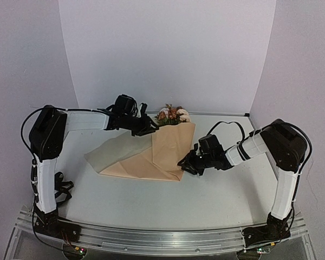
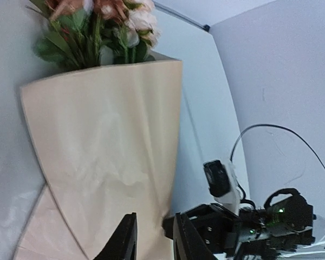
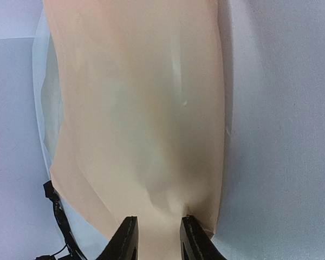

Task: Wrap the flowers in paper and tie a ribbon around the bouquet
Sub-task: Press the fold line on the 1/4-folded wrapping paper.

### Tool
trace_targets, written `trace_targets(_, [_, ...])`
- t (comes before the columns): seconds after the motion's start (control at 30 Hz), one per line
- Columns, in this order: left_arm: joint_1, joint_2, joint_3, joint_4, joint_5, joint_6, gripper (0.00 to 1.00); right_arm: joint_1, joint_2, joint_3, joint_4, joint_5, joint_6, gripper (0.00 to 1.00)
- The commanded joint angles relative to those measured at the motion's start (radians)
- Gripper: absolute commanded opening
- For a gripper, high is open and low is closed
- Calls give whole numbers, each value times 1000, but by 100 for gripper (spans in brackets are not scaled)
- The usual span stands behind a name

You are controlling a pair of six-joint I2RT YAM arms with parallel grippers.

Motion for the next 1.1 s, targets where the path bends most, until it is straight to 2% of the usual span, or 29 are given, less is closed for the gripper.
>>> trace_targets(0.0, [-81,23,-54,53,146,-68,19,3,-19,26,-39,17,-22,30])
trace_targets(0.1, [-107,67,-97,164,233,-150,12,2,-23,32,-48,15,-25,30])
trace_targets(0.23, [-121,94,-118,200,252,-184,12,2,-32,42,-65,12,-33,30])
trace_targets(0.53, [-120,169,-80,50,148,-167,11,2,-91,52,-98,-18,-57,30])
trace_targets(0.77, [-120,178,-73,22,112,-165,10,13,-140,7,-100,-55,-44,30])
trace_targets(1.07, [-118,172,-46,10,109,-147,11,57,-80,-51,-12,-70,11,30])
